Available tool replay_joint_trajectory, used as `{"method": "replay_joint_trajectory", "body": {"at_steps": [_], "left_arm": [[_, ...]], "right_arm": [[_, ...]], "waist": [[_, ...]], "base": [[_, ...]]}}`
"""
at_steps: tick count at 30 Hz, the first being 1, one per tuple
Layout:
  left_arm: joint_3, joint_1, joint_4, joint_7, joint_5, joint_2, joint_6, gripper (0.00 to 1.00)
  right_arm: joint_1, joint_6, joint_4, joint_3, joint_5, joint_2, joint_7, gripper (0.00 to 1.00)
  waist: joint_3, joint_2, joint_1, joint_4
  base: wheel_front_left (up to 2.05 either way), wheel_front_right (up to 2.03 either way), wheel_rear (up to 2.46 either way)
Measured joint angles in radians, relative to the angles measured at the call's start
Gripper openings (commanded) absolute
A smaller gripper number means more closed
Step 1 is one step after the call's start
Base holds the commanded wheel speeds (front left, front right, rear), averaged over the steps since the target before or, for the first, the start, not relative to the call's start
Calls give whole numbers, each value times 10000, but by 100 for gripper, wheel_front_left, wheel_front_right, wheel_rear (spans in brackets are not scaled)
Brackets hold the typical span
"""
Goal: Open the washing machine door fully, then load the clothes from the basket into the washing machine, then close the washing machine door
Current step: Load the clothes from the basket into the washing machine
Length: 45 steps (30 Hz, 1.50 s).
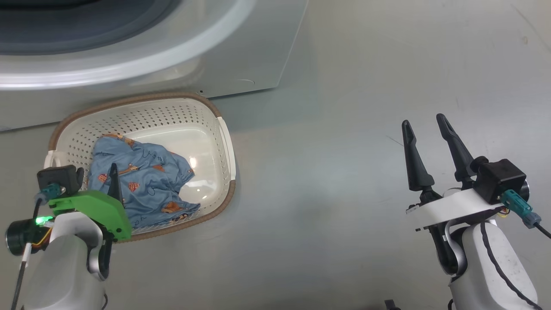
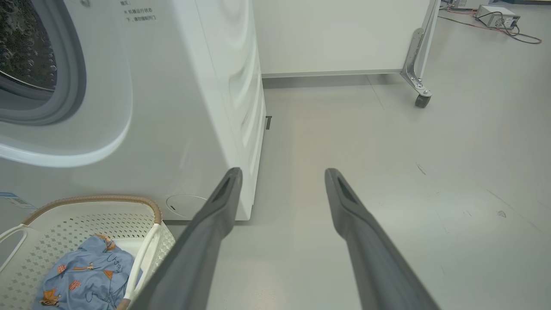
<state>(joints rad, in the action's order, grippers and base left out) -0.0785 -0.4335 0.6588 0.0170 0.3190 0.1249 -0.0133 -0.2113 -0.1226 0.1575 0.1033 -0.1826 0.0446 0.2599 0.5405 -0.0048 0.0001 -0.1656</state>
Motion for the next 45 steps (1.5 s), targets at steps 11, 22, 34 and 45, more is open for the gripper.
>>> {"method": "replay_joint_trajectory", "body": {"at_steps": [11,22,34,45], "left_arm": [[-222,-817,988,-263,-435,295,132,100],[-696,-1615,1845,-639,-1183,650,403,100],[-1055,-2353,2470,-951,-1822,1356,545,100],[-1162,-3086,2855,-1170,-1939,1578,575,100]], "right_arm": [[-328,0,-12,127,-21,-2,0,100],[-655,0,-102,305,-334,0,0,100],[-962,4,-228,635,-926,0,0,100],[-1293,19,-472,755,-1239,-4,0,100]], "waist": [[753,0,0,-115],[1438,0,0,-330],[2279,0,0,-728],[3021,0,0,-1099]], "base": [[0,0,0],[0,0,0],[0,0,0],[0,0,0]]}}
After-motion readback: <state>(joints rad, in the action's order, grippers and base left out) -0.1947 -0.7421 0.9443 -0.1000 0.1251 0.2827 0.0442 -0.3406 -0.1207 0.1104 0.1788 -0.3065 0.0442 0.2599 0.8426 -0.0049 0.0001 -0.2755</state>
